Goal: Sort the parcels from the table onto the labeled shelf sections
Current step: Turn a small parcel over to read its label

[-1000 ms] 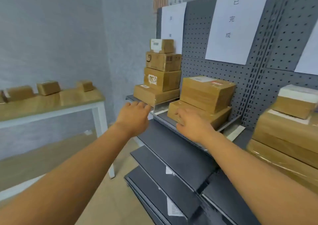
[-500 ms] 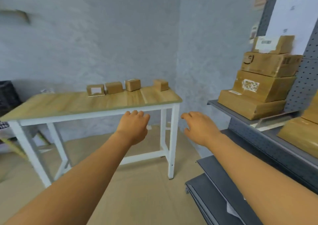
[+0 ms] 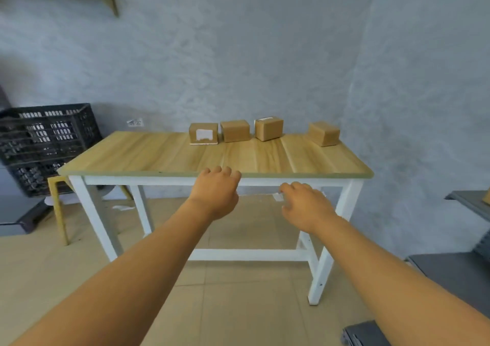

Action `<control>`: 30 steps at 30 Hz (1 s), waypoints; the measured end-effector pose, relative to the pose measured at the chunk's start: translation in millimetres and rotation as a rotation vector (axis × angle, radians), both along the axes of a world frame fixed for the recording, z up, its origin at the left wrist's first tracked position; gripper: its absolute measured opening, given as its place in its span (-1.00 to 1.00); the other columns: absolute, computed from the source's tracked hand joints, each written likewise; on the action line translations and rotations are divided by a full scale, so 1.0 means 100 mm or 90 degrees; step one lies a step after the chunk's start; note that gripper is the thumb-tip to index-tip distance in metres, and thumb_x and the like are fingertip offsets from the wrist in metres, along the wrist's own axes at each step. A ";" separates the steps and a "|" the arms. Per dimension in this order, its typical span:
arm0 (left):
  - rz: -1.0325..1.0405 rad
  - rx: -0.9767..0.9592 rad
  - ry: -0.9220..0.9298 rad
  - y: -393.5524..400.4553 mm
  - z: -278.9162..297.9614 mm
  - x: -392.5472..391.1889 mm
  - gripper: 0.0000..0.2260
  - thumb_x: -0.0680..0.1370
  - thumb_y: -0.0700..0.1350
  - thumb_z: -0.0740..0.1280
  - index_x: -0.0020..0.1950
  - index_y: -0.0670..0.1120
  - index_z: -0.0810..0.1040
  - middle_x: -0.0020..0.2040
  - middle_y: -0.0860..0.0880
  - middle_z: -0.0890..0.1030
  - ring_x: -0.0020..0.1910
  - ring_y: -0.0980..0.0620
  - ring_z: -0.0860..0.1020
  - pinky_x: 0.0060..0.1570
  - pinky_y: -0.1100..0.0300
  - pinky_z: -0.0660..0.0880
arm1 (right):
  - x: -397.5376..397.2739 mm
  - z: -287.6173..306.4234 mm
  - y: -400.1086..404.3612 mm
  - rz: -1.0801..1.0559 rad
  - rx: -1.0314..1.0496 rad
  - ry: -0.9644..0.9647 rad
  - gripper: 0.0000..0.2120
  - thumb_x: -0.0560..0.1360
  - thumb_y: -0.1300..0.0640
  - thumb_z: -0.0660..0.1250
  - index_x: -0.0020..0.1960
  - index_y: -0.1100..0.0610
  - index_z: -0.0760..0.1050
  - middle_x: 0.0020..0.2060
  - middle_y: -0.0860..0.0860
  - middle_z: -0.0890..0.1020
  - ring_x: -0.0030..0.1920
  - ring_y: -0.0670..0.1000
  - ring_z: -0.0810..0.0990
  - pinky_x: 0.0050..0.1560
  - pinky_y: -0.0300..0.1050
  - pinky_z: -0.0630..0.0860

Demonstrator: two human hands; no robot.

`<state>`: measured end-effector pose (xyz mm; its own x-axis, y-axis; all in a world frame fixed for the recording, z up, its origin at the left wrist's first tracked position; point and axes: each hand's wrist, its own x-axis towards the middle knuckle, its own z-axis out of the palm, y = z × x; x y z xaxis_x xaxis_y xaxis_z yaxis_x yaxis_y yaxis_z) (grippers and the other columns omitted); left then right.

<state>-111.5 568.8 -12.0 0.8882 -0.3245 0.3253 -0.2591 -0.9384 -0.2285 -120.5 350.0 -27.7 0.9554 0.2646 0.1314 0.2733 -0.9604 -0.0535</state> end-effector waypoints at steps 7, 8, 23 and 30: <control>0.045 -0.021 -0.002 0.46 0.04 1.02 -0.73 0.58 -0.08 0.20 0.27 -0.06 0.44 0.11 -0.05 0.55 0.08 -0.10 0.51 0.08 0.07 0.40 | 1.39 0.02 0.50 0.060 0.026 0.007 -0.59 0.60 0.05 0.21 0.43 0.09 0.31 0.25 0.07 0.49 0.22 0.12 0.47 0.11 -0.05 0.42; 0.059 -0.018 0.010 0.58 0.01 1.13 -0.72 0.58 -0.09 0.19 0.28 -0.06 0.44 0.12 -0.06 0.55 0.09 -0.10 0.51 0.09 0.06 0.40 | 1.53 0.00 0.62 0.073 0.026 0.017 -0.59 0.60 0.05 0.21 0.42 0.08 0.32 0.24 0.07 0.49 0.23 0.12 0.46 0.12 -0.04 0.43; 0.088 0.000 0.081 2.21 -0.32 3.25 -0.69 0.59 -0.05 0.19 0.32 -0.07 0.42 0.18 -0.07 0.53 0.16 -0.12 0.49 0.14 0.04 0.39 | 3.59 -0.17 2.28 0.111 0.004 0.045 -0.58 0.55 0.08 0.21 0.40 0.10 0.35 0.29 0.06 0.48 0.31 0.12 0.42 0.25 0.02 0.42; 0.083 0.016 0.090 2.60 -0.31 4.13 -0.71 0.58 -0.05 0.18 0.29 -0.06 0.42 0.16 -0.07 0.52 0.16 -0.12 0.49 0.09 0.05 0.35 | 4.28 -0.13 2.54 0.068 0.058 0.027 -0.58 0.55 0.09 0.22 0.40 0.07 0.36 0.31 0.03 0.48 0.30 0.10 0.44 0.18 -0.03 0.45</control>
<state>301.0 829.0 -43.0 0.9596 -0.2101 0.1870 -0.1671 -0.9606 -0.2219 307.4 603.7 -40.3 0.9275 0.3541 0.1198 0.3696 -0.9165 -0.1529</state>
